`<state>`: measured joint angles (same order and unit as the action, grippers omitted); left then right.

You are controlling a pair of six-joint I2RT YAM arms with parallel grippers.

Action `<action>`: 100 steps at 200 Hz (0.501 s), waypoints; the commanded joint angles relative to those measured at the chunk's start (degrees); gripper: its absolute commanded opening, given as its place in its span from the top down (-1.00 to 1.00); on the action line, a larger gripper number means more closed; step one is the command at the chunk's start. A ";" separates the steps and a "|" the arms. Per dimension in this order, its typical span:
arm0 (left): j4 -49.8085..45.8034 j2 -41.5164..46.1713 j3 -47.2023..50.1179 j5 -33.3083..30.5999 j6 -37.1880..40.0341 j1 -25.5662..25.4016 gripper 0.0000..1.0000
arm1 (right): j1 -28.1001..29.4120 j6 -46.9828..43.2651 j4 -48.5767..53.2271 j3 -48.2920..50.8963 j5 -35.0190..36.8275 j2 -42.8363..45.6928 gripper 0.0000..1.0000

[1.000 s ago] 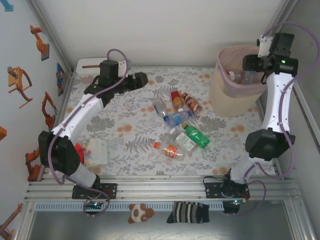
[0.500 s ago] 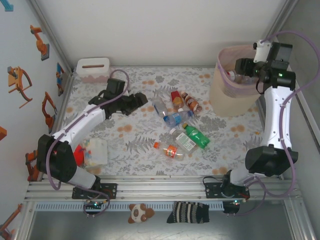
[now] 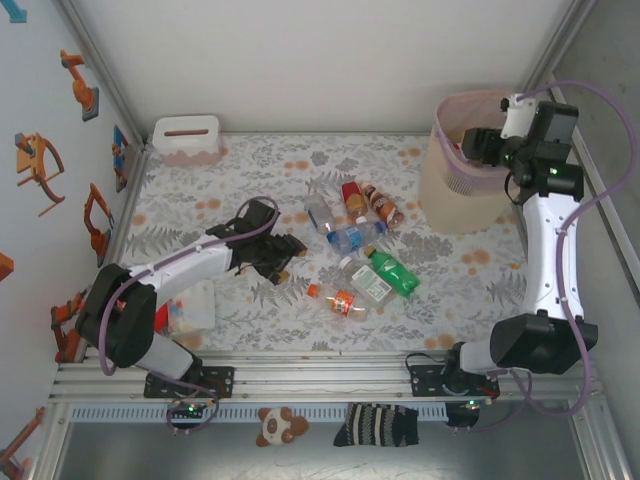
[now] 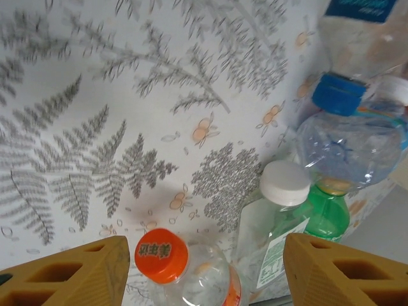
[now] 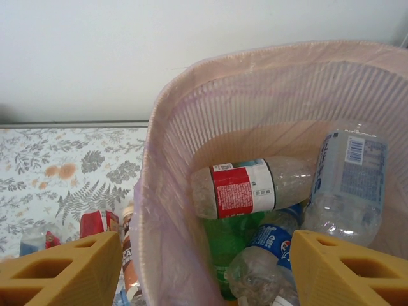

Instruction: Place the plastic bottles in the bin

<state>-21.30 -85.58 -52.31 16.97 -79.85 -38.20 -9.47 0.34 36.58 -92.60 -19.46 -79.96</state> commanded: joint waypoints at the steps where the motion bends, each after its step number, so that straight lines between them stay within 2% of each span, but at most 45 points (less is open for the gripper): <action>1: -0.32 0.30 2.66 -1.92 -10.22 -1.53 -0.28 | 0.50 1.14 -3.46 0.93 -1.88 2.47 -0.37; 45: 0.04 -1.78 2.98 -2.16 -16.27 -4.34 -0.34 | 0.51 0.80 -4.34 1.09 -2.01 3.66 -0.37; 100: 11.62 -5.57 6.43 1.19 -24.46 -6.50 -0.24 | 0.51 0.89 -4.98 0.98 -3.12 3.94 -0.37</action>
<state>-15.00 -89.19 -47.42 16.36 -97.41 -43.88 -9.43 0.49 33.56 -91.81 -21.45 -77.23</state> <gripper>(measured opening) 0.626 0.683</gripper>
